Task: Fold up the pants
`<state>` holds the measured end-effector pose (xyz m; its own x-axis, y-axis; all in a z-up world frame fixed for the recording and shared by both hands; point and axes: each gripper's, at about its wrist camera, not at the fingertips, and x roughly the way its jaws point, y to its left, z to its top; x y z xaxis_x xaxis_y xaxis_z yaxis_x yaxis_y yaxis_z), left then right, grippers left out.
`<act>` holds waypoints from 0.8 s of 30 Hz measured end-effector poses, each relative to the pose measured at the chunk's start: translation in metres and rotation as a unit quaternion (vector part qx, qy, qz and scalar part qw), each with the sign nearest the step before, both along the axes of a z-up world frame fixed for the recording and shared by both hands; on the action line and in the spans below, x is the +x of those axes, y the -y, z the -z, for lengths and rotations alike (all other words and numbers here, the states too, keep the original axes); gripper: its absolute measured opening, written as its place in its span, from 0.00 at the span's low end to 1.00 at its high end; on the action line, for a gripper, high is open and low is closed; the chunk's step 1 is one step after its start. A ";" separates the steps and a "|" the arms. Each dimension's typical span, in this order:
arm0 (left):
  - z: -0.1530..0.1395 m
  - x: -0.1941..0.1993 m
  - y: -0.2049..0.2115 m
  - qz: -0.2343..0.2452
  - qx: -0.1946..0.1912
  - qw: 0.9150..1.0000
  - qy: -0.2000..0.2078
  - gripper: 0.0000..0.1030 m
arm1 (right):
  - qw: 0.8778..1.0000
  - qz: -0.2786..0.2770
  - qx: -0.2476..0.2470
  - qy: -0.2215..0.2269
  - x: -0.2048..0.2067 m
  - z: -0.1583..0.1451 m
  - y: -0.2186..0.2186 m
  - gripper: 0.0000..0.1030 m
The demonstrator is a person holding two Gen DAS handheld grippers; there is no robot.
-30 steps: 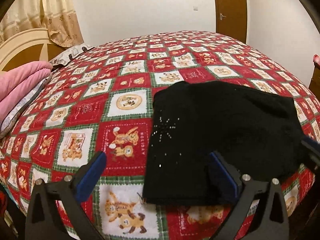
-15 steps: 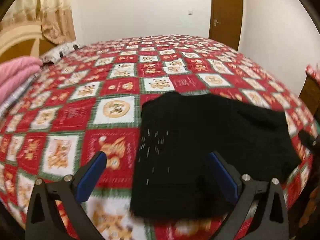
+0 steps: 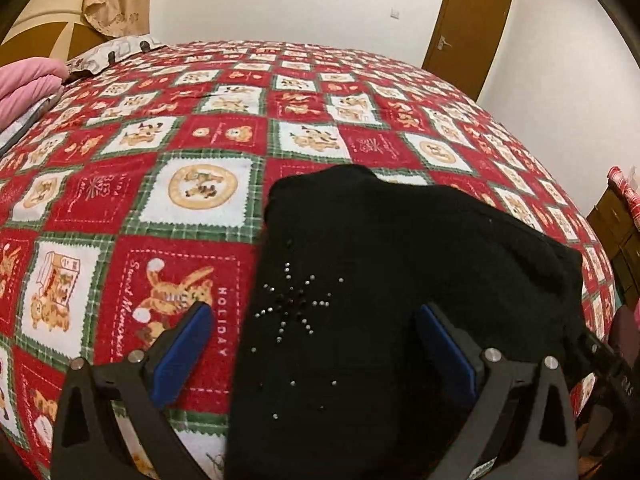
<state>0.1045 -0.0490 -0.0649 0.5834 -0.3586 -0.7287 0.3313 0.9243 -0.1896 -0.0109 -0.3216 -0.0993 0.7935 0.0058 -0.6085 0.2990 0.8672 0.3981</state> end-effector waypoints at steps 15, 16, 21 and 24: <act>0.002 -0.003 -0.005 0.021 -0.014 1.000 0.017 1.00 | 0.998 -0.016 0.062 0.009 0.001 0.006 0.007 0.99; 0.001 -0.002 -0.008 0.027 -0.024 0.999 0.012 1.00 | 0.998 -0.016 0.068 0.008 0.001 0.006 0.007 0.99; 0.002 -0.004 -0.017 0.048 -0.057 0.997 0.000 1.00 | 0.999 -0.039 0.025 -0.016 0.008 0.004 -0.004 0.99; 0.001 -0.004 -0.014 0.049 -0.058 0.997 -0.012 1.00 | 0.998 -0.040 -0.040 -0.033 0.009 0.005 -0.019 0.93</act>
<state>0.1010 -0.0347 -0.0657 0.5235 -0.4967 -0.6923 0.4135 0.8585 -0.3032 -0.0021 -0.3028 -0.1039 0.7509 0.0164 -0.6602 0.2511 0.9175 0.3085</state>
